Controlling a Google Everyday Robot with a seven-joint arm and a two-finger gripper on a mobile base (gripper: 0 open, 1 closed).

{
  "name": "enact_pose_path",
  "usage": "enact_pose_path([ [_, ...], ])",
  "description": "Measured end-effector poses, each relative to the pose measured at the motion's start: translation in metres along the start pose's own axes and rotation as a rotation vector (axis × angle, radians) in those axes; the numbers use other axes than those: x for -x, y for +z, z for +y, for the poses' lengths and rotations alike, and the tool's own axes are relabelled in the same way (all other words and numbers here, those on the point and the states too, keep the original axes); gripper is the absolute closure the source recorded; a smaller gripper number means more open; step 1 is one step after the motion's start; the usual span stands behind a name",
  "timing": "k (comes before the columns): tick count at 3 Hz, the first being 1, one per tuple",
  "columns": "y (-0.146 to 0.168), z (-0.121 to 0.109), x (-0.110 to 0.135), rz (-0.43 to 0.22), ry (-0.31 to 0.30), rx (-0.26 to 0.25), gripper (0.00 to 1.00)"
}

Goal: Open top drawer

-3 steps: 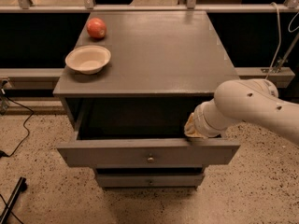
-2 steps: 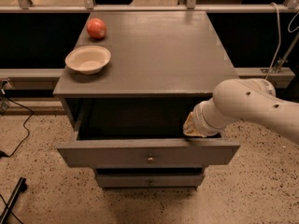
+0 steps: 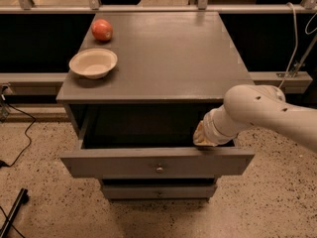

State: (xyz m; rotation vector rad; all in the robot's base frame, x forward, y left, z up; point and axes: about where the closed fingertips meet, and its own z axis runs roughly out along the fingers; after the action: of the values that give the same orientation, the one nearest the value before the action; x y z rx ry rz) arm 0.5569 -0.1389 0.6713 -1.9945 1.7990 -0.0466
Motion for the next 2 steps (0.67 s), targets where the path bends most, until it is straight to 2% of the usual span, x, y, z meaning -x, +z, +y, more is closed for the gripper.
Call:
enact_pose_path([
  [2, 0.008, 0.02, -0.008, 0.002, 0.017, 0.059, 1.0],
])
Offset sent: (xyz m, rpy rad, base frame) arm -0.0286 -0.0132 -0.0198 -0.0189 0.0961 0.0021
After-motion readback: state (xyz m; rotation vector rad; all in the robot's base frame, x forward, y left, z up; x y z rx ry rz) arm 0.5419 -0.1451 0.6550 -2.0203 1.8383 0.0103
